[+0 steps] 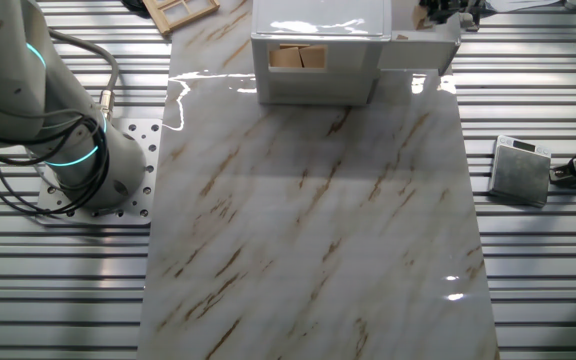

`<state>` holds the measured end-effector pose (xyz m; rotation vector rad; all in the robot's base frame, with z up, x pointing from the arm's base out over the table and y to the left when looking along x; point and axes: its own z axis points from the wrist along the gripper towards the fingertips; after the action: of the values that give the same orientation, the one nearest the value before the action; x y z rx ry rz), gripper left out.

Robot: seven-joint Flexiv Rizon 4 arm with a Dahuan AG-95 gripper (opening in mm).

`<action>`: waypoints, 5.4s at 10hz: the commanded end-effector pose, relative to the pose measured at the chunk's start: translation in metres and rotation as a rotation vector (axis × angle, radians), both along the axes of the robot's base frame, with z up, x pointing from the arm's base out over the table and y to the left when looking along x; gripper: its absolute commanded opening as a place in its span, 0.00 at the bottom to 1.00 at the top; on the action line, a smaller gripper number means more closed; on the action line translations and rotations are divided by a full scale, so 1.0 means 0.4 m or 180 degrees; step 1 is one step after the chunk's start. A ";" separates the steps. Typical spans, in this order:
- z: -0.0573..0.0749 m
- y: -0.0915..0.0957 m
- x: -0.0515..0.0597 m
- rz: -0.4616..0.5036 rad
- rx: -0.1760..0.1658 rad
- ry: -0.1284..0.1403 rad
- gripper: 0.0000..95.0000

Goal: Put things in the drawer

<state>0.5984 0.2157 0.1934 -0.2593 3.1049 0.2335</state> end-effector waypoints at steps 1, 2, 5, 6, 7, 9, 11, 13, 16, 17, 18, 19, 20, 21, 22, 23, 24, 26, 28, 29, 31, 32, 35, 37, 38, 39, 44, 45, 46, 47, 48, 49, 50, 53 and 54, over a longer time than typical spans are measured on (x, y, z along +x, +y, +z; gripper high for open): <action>-0.009 0.007 0.004 -0.0009 -0.0015 -0.0002 0.00; -0.016 0.012 0.005 -0.0009 -0.0017 -0.0007 0.00; -0.034 0.023 0.003 0.0011 -0.0023 -0.0032 0.00; -0.038 0.025 0.001 0.0011 -0.0018 -0.0042 0.00; -0.041 0.027 0.000 0.0015 -0.0021 -0.0046 0.00; -0.045 0.029 0.000 0.0027 -0.0020 -0.0056 0.00; -0.047 0.029 -0.001 0.0035 -0.0019 -0.0064 0.00; -0.049 0.029 -0.001 0.0036 -0.0020 -0.0071 0.00; -0.056 0.026 0.000 0.0056 -0.0021 -0.0102 0.00; -0.056 0.026 0.000 0.0075 -0.0022 -0.0106 0.20; -0.056 0.026 0.000 0.0076 -0.0021 -0.0106 0.20; -0.056 0.026 0.000 0.0087 -0.0021 -0.0112 0.20; -0.057 0.027 0.000 0.0097 -0.0021 -0.0117 0.20; -0.057 0.027 0.000 0.0097 -0.0022 -0.0123 0.20; -0.057 0.027 0.000 0.0108 -0.0022 -0.0136 0.40; -0.057 0.027 0.000 0.0113 -0.0023 -0.0138 0.40; -0.057 0.027 0.000 0.0118 -0.0023 -0.0141 0.40; -0.056 0.027 0.000 0.0147 -0.0027 -0.0142 0.40; -0.050 0.025 -0.001 0.0168 -0.0028 -0.0145 0.40; -0.042 0.022 -0.003 0.0173 -0.0027 -0.0144 0.40; -0.016 0.015 -0.009 0.0184 -0.0028 -0.0132 0.40; 0.008 0.004 -0.009 0.0202 -0.0029 -0.0109 0.40; 0.064 -0.027 -0.004 0.0222 -0.0024 -0.0079 0.00; 0.080 -0.034 -0.001 0.0221 -0.0026 -0.0075 0.00; 0.087 -0.038 -0.002 0.0217 -0.0026 -0.0073 0.00; 0.093 -0.046 -0.008 0.0221 -0.0027 -0.0065 0.00; 0.093 -0.046 -0.008 0.0371 -0.0021 -0.0074 0.00; 0.093 -0.046 -0.008 0.0415 -0.0025 -0.0071 0.00; 0.093 -0.046 -0.008 0.0464 -0.0028 -0.0058 0.00; 0.093 -0.046 -0.008 0.0507 -0.0024 -0.0063 0.00; 0.093 -0.046 -0.008 0.0562 -0.0021 -0.0071 0.00; 0.093 -0.046 -0.008 0.0606 -0.0020 -0.0077 0.00; 0.093 -0.046 -0.008 0.0663 -0.0013 -0.0085 0.00; 0.093 -0.046 -0.008 0.0678 -0.0012 -0.0089 0.00; 0.093 -0.046 -0.008 0.0676 -0.0011 -0.0089 0.00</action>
<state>0.5952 0.1969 0.2309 -0.5883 3.0482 0.2258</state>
